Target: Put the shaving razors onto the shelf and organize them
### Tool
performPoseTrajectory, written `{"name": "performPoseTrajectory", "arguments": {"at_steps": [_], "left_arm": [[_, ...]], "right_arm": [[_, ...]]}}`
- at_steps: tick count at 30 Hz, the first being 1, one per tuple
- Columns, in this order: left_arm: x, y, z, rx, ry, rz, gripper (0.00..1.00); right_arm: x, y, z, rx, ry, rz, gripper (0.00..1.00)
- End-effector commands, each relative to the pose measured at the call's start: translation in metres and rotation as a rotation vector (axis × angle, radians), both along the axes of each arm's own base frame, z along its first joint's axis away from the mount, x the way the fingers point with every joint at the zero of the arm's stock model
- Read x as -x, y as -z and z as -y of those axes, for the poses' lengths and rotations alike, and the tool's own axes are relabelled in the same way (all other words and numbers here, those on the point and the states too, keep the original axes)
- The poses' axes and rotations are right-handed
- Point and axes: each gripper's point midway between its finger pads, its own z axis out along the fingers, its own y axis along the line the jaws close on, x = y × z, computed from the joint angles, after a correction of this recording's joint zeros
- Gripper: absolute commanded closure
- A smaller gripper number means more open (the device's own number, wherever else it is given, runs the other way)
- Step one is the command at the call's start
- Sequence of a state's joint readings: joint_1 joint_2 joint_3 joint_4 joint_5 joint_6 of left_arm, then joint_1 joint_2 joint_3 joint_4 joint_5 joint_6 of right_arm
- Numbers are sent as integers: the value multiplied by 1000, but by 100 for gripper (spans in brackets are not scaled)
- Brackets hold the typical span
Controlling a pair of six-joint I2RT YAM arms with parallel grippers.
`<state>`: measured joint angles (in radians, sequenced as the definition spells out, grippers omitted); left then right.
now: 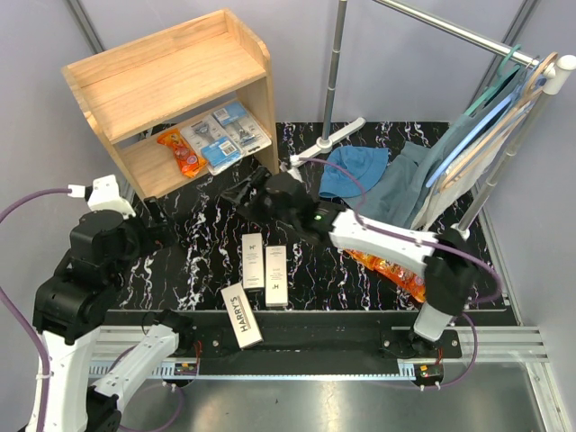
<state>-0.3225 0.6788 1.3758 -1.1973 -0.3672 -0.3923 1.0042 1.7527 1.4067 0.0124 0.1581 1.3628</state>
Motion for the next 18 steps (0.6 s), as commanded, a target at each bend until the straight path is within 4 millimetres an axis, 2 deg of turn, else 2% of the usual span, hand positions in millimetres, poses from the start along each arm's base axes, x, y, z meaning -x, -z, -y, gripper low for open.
{"name": "performPoseTrajectory", "arguments": {"at_steps": [1, 3, 4, 6, 9, 14, 18], "left_arm": [[-13, -7, 15, 56, 42, 41, 1], [-15, -3, 20, 74, 57, 31, 1], [-17, -1, 23, 81, 66, 24, 1], [-19, 2, 32, 109, 100, 11, 1], [-23, 9, 46, 150, 144, -22, 1], [-33, 24, 72, 220, 221, -87, 1], [-40, 37, 99, 287, 308, -146, 1]], "right_arm": [[30, -8, 55, 95, -16, 65, 26], [40, -5, 83, 163, -2, 78, 26], [42, 7, 96, 219, 11, 75, 26], [53, 14, 122, 309, 10, 83, 26], [62, 11, 154, 385, 28, 103, 26], [70, -7, 185, 454, 48, 149, 26], [69, -26, 196, 444, 80, 184, 26]]}}
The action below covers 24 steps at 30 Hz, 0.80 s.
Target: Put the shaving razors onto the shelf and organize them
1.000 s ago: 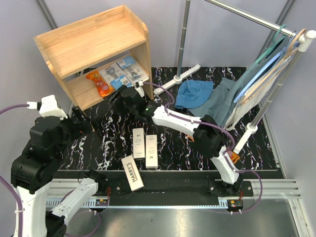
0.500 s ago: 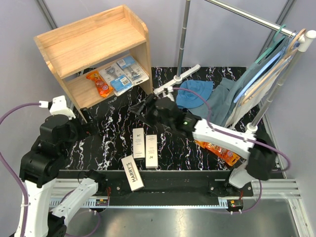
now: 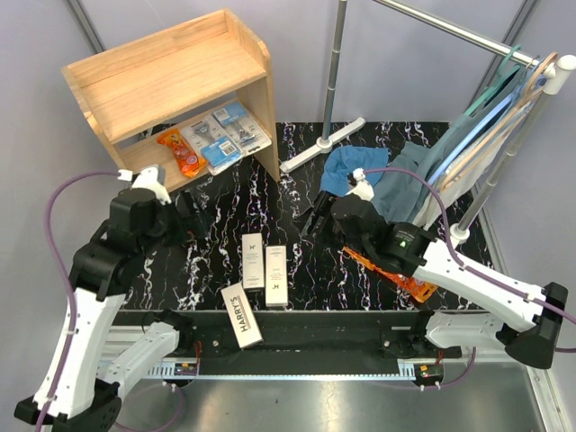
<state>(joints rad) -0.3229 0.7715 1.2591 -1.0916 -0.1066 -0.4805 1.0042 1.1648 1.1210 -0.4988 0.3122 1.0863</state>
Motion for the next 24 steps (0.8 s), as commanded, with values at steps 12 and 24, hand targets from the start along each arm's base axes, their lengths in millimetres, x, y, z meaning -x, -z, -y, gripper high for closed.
{"name": "performPoseTrajectory", "arguments": {"at_steps": [12, 24], "left_arm": [[-45, 63, 184, 202, 433, -183, 1], [-92, 122, 302, 237, 638, -240, 3]], "right_arm": [[13, -54, 69, 25, 99, 122, 26], [35, -54, 104, 47, 108, 89, 25]]}}
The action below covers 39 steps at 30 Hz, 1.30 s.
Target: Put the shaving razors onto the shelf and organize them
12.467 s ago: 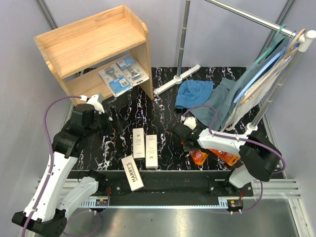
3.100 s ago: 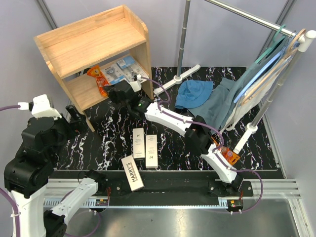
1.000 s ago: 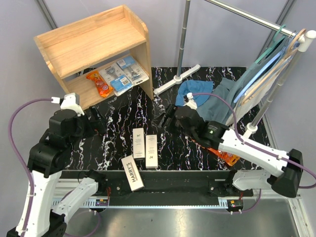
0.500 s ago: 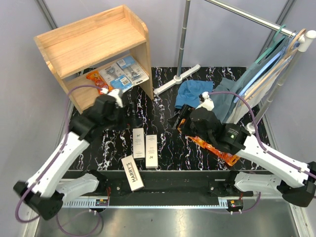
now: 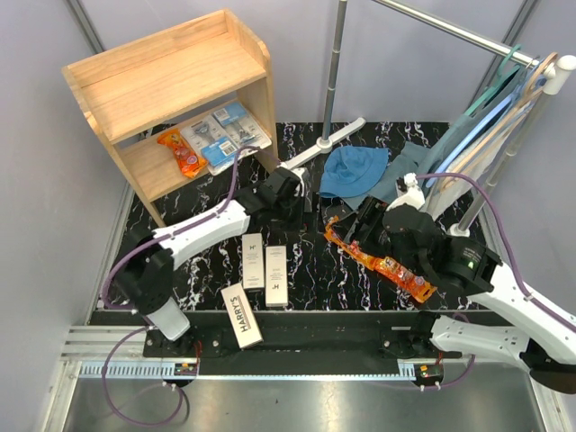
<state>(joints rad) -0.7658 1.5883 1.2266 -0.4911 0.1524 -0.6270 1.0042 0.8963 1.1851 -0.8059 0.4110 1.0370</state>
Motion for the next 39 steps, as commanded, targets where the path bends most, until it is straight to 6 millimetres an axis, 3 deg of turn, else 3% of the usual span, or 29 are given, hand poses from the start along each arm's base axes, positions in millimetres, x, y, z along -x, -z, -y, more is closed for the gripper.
{"name": "performPoseTrajectory", "arguments": {"at_steps": [1, 4, 10, 17, 22, 28, 30, 31, 34, 35, 36, 39], "left_arm": [[-30, -23, 58, 193, 101, 80, 4], [-38, -8, 81, 238, 146, 61, 7], [-54, 29, 100, 223, 159, 14, 10], [-58, 66, 110, 207, 190, -33, 15], [-53, 89, 116, 226, 214, -70, 28], [-50, 109, 108, 232, 185, -112, 39], [-53, 111, 106, 244, 175, -103, 47], [-52, 112, 106, 250, 178, -110, 60], [-52, 115, 103, 257, 179, -121, 81], [-52, 114, 100, 257, 177, -121, 93], [-52, 114, 99, 256, 178, -121, 99], [-52, 110, 96, 258, 176, -114, 100]], "right_arm": [[4, -7, 20, 1, 50, 9, 25], [8, -3, 31, 4, 71, -7, 25], [17, 2, 45, -15, 92, -25, 25], [23, 13, 56, -25, 115, -49, 25], [24, 16, 59, -24, 123, -54, 25], [23, 18, 56, -15, 121, -57, 25], [23, 19, 56, -14, 119, -58, 25], [23, 19, 56, -14, 119, -58, 25], [23, 21, 55, -16, 120, -58, 25], [23, 21, 55, -20, 119, -58, 25], [23, 21, 55, -22, 120, -59, 25], [23, 24, 53, -25, 117, -61, 25]]}}
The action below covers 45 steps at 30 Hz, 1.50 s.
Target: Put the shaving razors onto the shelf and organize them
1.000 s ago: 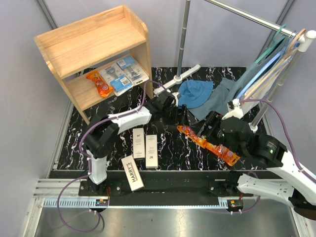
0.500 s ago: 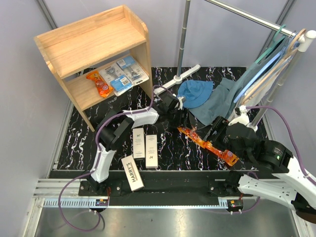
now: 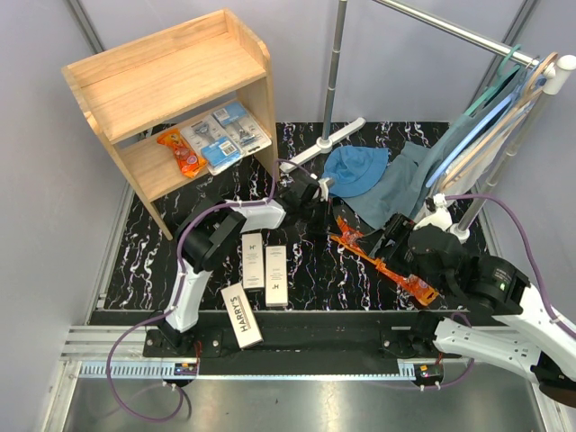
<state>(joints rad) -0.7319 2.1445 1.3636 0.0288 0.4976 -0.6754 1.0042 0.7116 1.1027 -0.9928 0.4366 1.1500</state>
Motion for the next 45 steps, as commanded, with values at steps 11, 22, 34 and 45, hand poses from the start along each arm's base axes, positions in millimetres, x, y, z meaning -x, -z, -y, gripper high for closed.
{"name": "performPoseTrajectory", "arguments": {"at_steps": [11, 22, 34, 45], "left_arm": [[-8, -45, -32, -14, -22, 117, 100], [4, -100, -66, 22, -22, 209, 100], [45, -168, -128, 105, -92, 283, 100], [75, -229, -170, 192, -129, 338, 100]], "right_arm": [[-9, 0, -9, -28, 20, 18, 25], [-11, -3, -23, -41, -18, 22, 23], [-12, -1, -54, -93, -98, 6, 22], [-13, 4, -88, -130, -200, 5, 22]]}}
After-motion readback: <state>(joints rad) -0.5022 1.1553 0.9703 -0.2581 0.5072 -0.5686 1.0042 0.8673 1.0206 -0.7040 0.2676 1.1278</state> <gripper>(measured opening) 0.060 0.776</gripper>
